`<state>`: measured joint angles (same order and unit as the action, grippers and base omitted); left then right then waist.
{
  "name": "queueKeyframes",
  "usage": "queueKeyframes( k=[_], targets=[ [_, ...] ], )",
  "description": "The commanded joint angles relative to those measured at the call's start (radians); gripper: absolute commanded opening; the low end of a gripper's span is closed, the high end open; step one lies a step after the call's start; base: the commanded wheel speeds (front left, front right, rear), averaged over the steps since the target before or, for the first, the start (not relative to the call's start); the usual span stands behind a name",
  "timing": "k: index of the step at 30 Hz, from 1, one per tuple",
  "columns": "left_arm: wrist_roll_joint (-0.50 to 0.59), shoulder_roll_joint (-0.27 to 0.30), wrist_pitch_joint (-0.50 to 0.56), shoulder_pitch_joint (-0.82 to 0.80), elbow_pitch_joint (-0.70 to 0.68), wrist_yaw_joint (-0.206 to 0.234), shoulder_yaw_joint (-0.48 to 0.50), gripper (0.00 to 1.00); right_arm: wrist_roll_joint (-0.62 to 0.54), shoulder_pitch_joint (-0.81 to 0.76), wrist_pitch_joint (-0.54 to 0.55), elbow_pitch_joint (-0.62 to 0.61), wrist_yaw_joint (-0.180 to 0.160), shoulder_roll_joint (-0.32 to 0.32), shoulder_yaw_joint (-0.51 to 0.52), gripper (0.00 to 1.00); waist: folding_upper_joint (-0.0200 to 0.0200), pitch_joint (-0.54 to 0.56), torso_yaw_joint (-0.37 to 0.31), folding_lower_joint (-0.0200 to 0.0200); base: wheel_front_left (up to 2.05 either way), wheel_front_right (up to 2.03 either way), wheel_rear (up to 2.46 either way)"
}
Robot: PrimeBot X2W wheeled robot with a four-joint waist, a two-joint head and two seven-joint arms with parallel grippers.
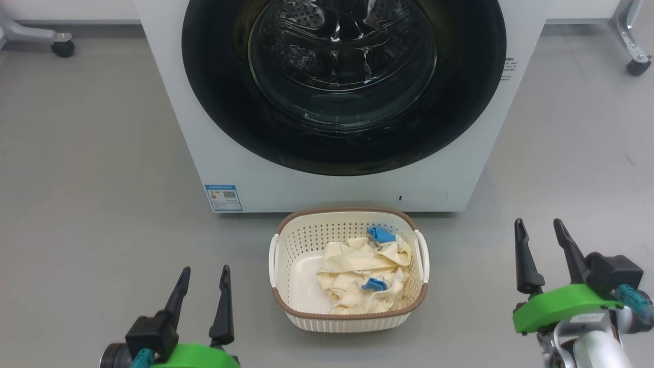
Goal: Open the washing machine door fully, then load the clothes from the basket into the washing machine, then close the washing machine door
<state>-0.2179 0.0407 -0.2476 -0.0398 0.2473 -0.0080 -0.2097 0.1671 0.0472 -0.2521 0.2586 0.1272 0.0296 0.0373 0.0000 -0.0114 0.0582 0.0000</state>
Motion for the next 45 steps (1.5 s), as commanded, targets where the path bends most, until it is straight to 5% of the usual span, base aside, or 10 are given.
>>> queueKeyframes(
  k=[1, 17, 45],
  targets=[
    [-0.007, 0.009, -0.014, -0.04, -0.032, -0.001, 0.026, 1.0, 0.002, 0.046, -0.01, -0.03, 0.003, 0.021, -0.021, 1.0, 0.0, 0.001, 0.0, 0.0, 0.0, 0.0, 0.0],
    [0.008, 0.009, -0.014, -0.042, -0.029, -0.013, 0.017, 1.0, 0.009, 0.051, -0.01, -0.03, 0.003, 0.021, -0.017, 1.0, 0.0, -0.004, 0.002, 0.0, 0.2, 0.46, -0.66],
    [0.006, 0.009, -0.014, -0.045, -0.06, -0.023, 0.019, 1.0, 0.021, 0.053, -0.01, -0.023, 0.003, 0.021, -0.018, 1.0, 0.0, -0.006, 0.004, 0.0, 1.12, 1.3, -2.41]
  ],
)
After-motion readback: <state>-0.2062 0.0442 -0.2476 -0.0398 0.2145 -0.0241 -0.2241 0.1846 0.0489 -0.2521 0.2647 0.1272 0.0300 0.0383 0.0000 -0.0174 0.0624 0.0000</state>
